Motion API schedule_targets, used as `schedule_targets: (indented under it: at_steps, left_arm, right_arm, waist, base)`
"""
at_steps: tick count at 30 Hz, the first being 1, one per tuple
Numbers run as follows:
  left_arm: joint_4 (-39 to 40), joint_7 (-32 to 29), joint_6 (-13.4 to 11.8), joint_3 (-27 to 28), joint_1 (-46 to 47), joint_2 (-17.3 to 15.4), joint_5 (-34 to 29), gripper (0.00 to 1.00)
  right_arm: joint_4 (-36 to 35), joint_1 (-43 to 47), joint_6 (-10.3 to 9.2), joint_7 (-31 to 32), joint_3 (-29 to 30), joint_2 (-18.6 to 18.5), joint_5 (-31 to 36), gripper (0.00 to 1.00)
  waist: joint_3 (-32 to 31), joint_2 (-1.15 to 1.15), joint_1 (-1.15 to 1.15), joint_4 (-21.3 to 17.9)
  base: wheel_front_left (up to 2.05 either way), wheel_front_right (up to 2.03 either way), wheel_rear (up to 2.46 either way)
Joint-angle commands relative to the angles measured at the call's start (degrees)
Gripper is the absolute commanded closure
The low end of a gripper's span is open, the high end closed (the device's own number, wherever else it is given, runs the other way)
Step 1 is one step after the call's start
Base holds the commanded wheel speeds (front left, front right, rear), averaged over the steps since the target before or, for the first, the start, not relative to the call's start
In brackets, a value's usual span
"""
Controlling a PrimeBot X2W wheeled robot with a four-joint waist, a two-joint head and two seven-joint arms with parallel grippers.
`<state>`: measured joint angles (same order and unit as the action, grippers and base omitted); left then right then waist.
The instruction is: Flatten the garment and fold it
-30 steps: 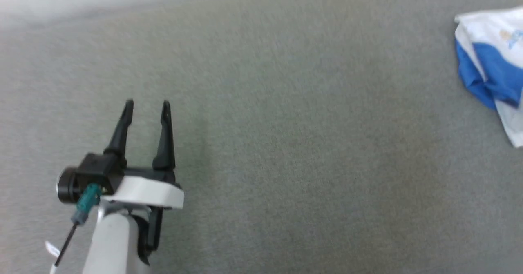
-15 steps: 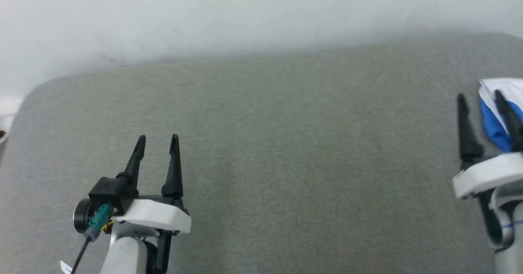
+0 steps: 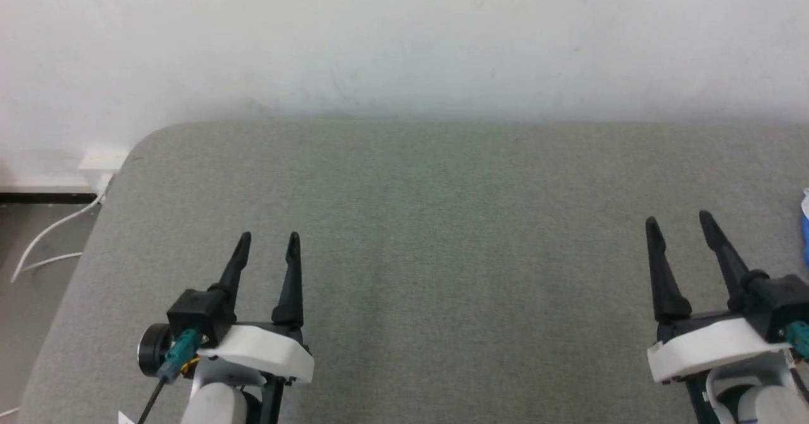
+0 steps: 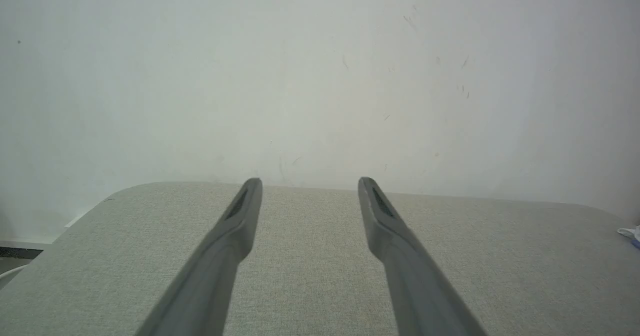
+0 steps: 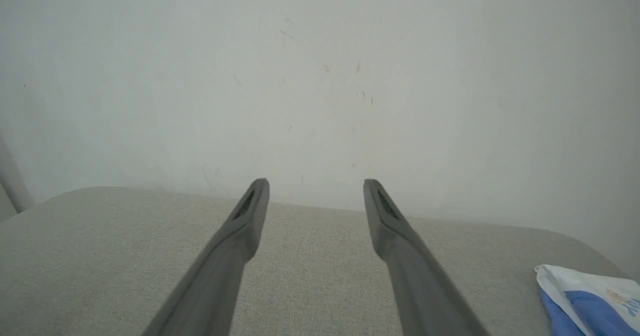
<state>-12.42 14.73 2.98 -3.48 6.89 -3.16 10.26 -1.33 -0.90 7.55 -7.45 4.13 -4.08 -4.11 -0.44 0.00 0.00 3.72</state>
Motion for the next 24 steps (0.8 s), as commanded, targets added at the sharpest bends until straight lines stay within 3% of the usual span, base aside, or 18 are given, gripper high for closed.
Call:
schedule_targets:
  at_steps: [1, 18, 19, 24]
  left_arm:
    - [-0.17, 0.27, 0.34, -0.44, -1.23, 0.23, -0.16, 0.0]
    - [0.84, 0.27, -1.73, -2.94, -4.26, 0.27, 2.39, 0.0]
    - [0.82, 0.27, -1.77, -3.03, -4.3, 0.27, 2.48, 1.0]
    - [0.57, -0.1, -1.53, -2.9, -3.36, 0.15, 2.3, 1.0]
  right_arm:
    - [-0.05, 1.1, -0.06, -0.58, 0.29, 0.42, 0.27, 0.0]
    - [1.12, 4.89, -0.06, -1.87, 1.38, 1.19, -2.41, 0.0]
    - [1.13, 4.92, -0.06, -1.87, 1.37, 1.19, -2.51, 1.0]
    - [1.02, 4.51, 0.0, -1.66, 1.39, 0.96, -2.07, 1.0]
  waist:
    - [-1.1, 0.0, 0.0, 1.42]
    - [-1.45, 0.0, 0.0, 1.29]
    - [-1.4, 0.0, 0.0, 1.28]
    - [-1.42, 0.0, 0.0, 1.25]
  base:
    - [0.0, 0.0, 0.0]
    - [0.0, 0.0, 0.0]
    - [0.0, 0.0, 0.0]
    - [0.0, 0.0, 0.0]
